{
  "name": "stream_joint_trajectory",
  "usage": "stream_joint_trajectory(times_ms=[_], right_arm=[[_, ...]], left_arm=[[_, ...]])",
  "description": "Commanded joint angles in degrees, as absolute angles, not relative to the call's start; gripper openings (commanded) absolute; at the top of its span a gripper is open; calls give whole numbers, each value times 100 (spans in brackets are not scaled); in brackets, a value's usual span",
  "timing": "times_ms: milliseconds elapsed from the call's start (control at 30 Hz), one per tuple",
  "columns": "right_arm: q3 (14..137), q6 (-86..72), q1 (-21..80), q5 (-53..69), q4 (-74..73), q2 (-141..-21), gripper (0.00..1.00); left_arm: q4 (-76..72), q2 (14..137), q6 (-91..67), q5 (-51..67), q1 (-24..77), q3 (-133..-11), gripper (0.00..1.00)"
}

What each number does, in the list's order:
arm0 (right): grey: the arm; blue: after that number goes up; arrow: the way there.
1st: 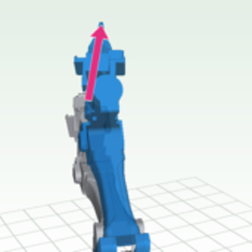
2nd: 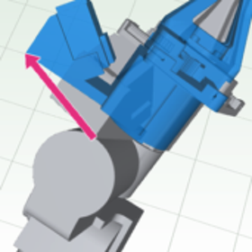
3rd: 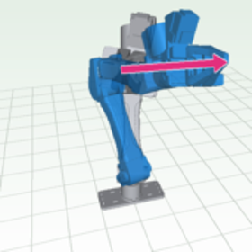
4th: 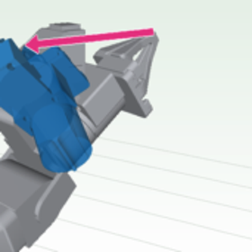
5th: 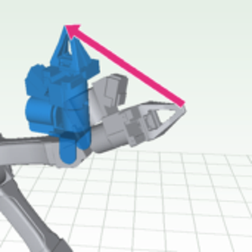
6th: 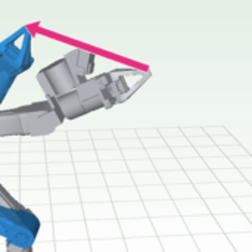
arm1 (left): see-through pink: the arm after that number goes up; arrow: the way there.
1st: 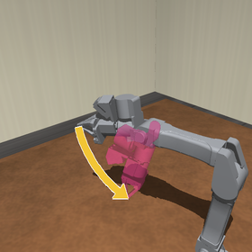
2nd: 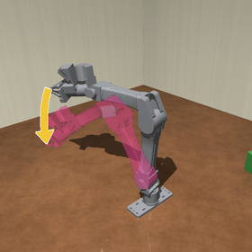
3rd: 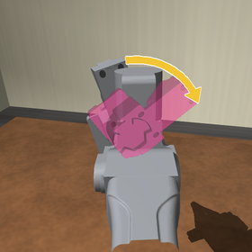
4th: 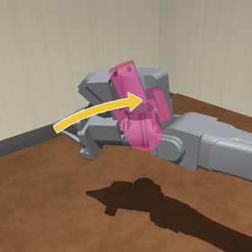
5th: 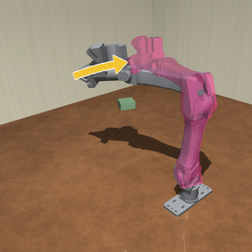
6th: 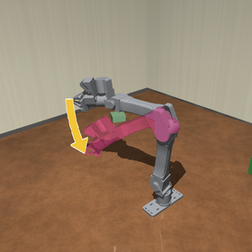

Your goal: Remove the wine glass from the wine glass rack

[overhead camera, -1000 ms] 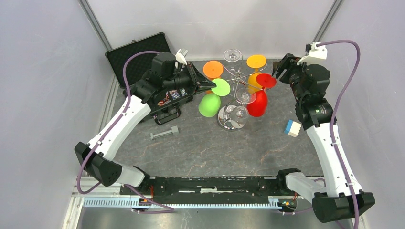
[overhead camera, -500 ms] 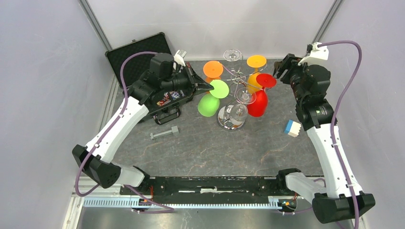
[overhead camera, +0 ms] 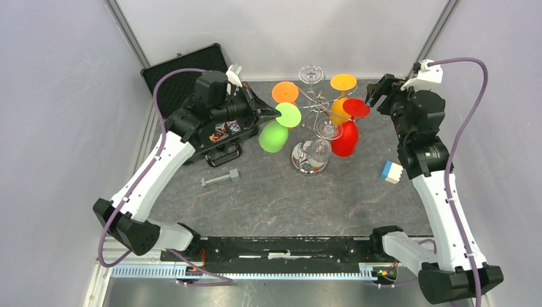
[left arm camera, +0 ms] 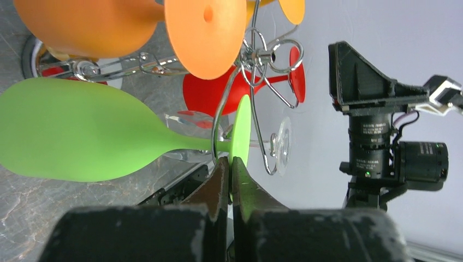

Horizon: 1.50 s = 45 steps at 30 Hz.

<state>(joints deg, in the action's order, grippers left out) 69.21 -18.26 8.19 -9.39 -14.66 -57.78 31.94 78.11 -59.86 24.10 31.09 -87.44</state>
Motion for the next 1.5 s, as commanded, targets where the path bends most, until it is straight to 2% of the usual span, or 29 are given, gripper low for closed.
stream_joint_trajectory(times_ms=[0,233,567,667,900,1100,1333,1467], right_arm=[[6865,-1728,808,-1029,-1346,-5589,82],[6874,-1755,807,-959,-1346,-5571,85],[6824,-1737,809,-995,-1354,-5463,86],[6791,-1598,803,-718,-1345,-5381,90],[6364,-1487,805,-133,-1238,-4775,93],[5799,-1581,804,195,-1090,-3962,94],[5742,-1632,808,514,-1414,-3624,95],[5886,-1591,809,581,-1659,-3581,95]], left_arm=[[2934,7587,-6141,1964,3059,-8885,2],[2076,7750,-6654,2169,3050,-8715,2],[1863,8006,-6718,2740,3064,-8879,2],[1863,8068,-6679,3071,3072,-8893,2],[1534,8005,-6550,3633,3182,-8778,2],[1429,7682,-6311,3735,3199,-8213,2],[1143,7645,-6101,3665,3201,-7737,2],[1014,7844,-6081,3786,3212,-7957,2]])
